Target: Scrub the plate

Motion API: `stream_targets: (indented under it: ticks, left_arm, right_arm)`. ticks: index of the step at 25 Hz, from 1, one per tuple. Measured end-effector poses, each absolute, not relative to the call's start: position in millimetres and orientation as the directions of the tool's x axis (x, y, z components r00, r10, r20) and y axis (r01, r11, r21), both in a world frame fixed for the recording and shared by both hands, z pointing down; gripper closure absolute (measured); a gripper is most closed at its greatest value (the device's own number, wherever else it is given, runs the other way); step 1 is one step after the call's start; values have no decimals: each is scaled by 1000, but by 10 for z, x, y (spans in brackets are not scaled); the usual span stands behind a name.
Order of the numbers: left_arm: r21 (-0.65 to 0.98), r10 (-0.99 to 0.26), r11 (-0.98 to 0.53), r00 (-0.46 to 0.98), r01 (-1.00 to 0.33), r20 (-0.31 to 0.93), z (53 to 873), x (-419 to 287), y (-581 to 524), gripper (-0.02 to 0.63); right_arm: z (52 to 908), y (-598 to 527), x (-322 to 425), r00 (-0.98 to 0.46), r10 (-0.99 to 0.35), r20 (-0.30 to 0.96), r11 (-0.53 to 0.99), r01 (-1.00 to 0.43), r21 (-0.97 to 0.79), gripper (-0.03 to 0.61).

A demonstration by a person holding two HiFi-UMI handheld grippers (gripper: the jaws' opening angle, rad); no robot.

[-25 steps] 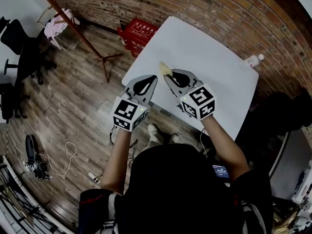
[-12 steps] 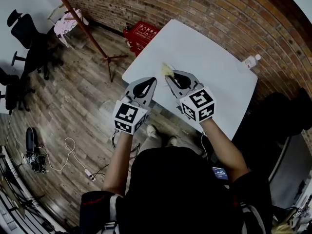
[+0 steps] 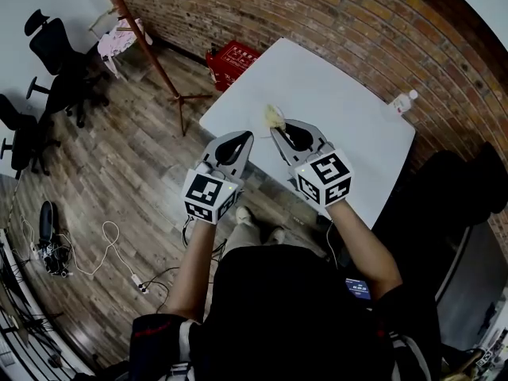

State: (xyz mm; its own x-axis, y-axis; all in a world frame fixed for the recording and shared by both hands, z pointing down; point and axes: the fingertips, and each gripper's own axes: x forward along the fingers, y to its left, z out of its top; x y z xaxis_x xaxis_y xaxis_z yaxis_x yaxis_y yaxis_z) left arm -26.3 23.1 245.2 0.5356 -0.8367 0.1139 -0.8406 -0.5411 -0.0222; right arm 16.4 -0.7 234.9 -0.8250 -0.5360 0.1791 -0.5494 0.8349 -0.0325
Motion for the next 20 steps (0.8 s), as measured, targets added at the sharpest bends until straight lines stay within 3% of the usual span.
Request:
stream_targets:
  ticks: [20]
  left_arm:
    - [-25,-871,-491,490,-871,37,2012,-223,442,595]
  right_arm:
    - [2029,240,295,-831,-551,81,833,-553,-10,525]
